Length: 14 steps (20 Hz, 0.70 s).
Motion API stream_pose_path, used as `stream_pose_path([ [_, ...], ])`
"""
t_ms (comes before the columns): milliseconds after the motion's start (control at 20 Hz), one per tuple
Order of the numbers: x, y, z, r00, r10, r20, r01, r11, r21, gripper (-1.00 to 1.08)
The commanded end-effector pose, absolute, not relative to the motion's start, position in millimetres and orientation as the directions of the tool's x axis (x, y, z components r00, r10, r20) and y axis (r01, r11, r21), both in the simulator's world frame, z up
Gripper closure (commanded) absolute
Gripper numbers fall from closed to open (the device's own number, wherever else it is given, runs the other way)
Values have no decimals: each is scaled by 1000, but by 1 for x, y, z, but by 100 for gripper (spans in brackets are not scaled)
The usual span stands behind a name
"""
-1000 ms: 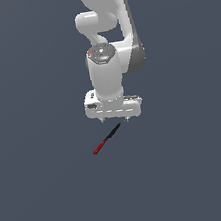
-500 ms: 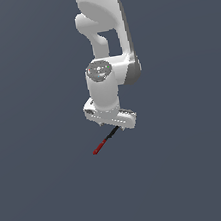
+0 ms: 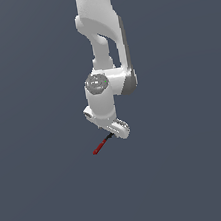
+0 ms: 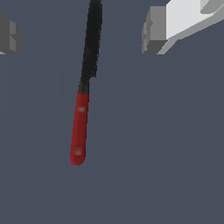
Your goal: Pick up the object and move it to a goal position.
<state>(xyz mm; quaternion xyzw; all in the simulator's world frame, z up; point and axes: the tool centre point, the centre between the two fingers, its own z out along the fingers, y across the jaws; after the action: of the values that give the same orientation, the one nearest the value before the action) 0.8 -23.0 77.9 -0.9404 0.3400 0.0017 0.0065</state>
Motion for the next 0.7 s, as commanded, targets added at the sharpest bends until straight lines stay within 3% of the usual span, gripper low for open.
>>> stream_pose_path([
  [0,0,-27,71,737,-676,-5,-676,-737,-7,-92],
  [650,-2,-32,57,685,-729,-1,-729,-685,0,-92],
])
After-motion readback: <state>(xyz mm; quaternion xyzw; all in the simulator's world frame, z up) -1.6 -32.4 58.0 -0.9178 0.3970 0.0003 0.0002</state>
